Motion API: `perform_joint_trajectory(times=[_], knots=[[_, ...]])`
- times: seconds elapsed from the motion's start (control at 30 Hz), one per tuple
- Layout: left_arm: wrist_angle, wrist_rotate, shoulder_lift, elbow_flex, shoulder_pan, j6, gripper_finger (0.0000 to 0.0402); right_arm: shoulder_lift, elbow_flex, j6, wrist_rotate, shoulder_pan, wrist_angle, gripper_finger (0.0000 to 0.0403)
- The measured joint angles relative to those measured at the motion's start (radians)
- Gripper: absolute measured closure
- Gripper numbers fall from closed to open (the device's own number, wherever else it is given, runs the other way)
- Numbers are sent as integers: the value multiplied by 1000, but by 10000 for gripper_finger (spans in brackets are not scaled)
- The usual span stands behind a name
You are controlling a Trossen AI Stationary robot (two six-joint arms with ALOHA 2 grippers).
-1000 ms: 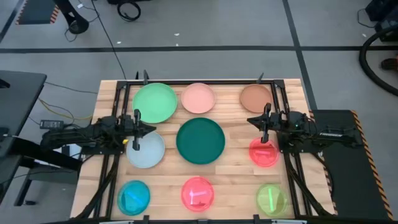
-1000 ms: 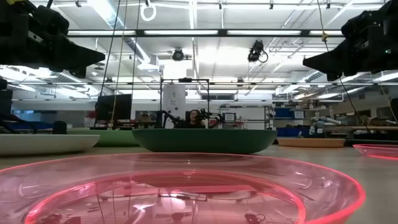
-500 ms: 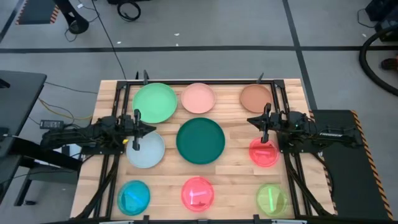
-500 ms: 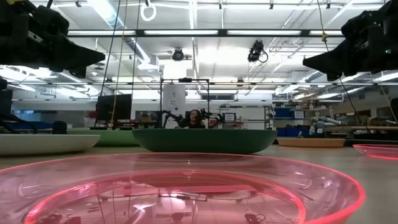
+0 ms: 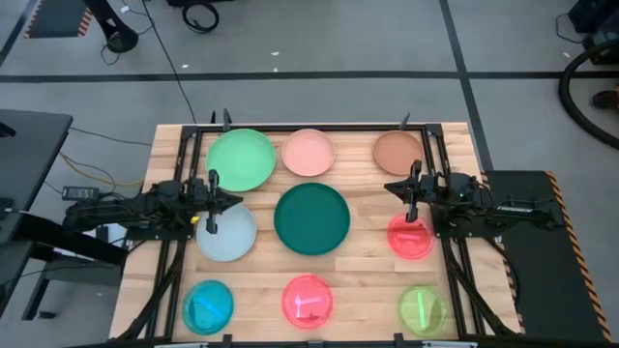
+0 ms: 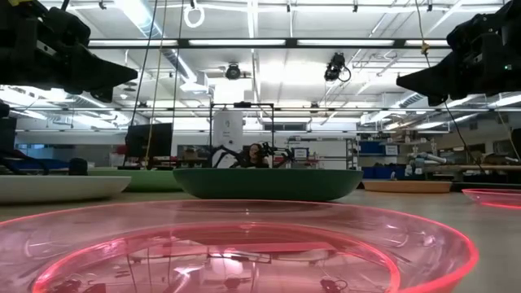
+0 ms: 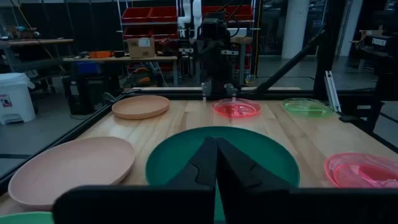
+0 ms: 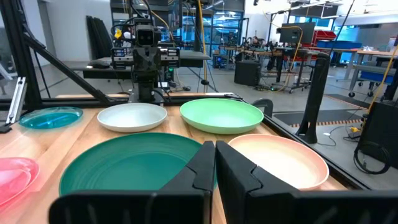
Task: Stack plastic plates
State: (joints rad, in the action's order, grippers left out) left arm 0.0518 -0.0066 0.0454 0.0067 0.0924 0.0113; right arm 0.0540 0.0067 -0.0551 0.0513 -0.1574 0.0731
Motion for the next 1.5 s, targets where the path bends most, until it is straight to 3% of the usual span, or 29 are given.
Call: perform_joint_trajectory(times=[0.73,0.97,1.1,1.27,1.37,1.5], knots=[[5,0,0,0,0,-1,390,0,0,0,0,0,0,379],[202,5,-1,0,0,-57,390,0,0,0,0,0,0,379],[315,-10,11,0,-4,-168,390,0,0,0,0,0,0,379],[635,53,200,0,-116,-151,390,0,0,0,0,0,2,379],[771,-61,415,5,-217,-86,390,0,0,0,0,0,6,379],[817,-219,741,110,-308,-29,372,0,0,0,0,0,7,379]])
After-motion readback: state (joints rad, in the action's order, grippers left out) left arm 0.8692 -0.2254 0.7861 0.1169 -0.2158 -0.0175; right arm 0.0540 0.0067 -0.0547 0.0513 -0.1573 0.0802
